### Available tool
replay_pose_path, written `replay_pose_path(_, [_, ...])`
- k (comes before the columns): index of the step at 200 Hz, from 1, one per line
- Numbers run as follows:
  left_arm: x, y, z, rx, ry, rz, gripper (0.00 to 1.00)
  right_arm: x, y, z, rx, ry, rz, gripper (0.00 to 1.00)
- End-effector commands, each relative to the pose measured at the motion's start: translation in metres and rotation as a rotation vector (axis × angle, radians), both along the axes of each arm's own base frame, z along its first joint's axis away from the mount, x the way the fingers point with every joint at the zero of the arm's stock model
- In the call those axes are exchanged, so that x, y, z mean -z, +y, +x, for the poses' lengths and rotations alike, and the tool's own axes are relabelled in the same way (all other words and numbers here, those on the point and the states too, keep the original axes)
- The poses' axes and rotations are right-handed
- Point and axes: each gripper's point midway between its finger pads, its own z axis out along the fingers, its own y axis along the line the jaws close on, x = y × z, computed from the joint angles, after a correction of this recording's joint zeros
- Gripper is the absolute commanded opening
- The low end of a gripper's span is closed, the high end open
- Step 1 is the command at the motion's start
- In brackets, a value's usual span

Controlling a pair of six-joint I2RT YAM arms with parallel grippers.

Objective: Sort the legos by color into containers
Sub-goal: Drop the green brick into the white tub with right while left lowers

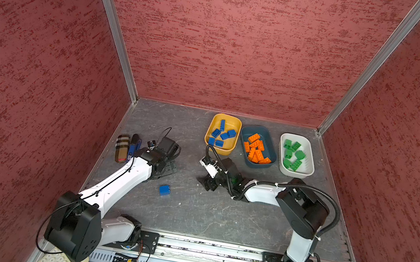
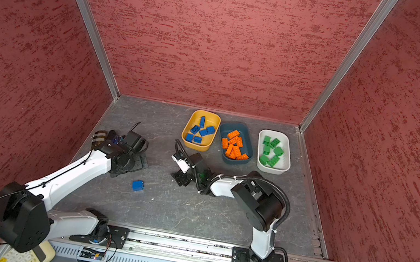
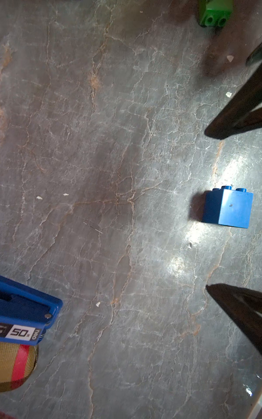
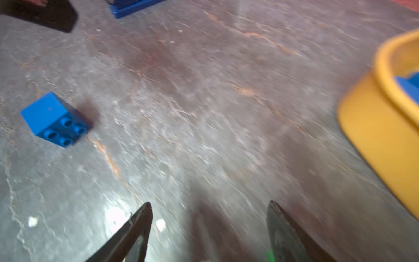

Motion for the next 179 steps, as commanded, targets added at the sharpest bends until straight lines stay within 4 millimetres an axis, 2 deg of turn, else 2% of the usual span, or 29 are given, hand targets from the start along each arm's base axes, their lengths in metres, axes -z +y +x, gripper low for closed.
replay_pose_path(1, [0.002,-0.005,0.005,-0.009,-0.011,-0.031,0.99,-0.006,-0.033,0.016,0.177,0.031,-0.041,0.83])
replay_pose_path(20, [0.003,-0.005,0.006,-0.008,-0.010,-0.032,1.00,0.011,-0.045,0.016,0.276,0.120,-0.080,0.84])
replay_pose_path(60, [0.005,-0.006,0.003,-0.001,-0.002,-0.034,1.00,0.044,-0.046,0.016,0.366,0.221,-0.103,0.85])
replay_pose_path(77, [0.007,-0.005,0.001,0.001,0.002,-0.034,0.99,0.049,-0.040,0.014,0.346,0.204,-0.112,0.76])
replay_pose_path(89, [0.007,-0.005,0.000,0.000,0.005,-0.036,0.99,0.053,-0.040,0.014,0.346,0.182,-0.142,0.63])
replay_pose_path(110, [0.006,-0.008,0.002,0.005,0.001,-0.040,0.99,0.056,-0.048,0.017,0.385,0.142,-0.174,0.49])
replay_pose_path(130, [0.000,-0.016,0.006,0.028,-0.018,-0.042,0.99,0.049,-0.055,0.022,0.409,0.096,-0.174,0.44])
replay_pose_path(150, [-0.009,-0.031,0.015,0.096,-0.052,-0.043,0.99,0.029,-0.056,0.023,0.391,0.044,-0.143,0.41])
replay_pose_path(160, [-0.014,-0.047,0.022,0.175,-0.083,-0.071,0.99,0.014,-0.058,0.021,0.375,0.022,-0.104,0.40])
replay_pose_path(179, [-0.025,-0.094,0.032,0.370,-0.134,-0.181,0.99,-0.018,-0.072,0.023,0.380,-0.006,-0.022,0.40])
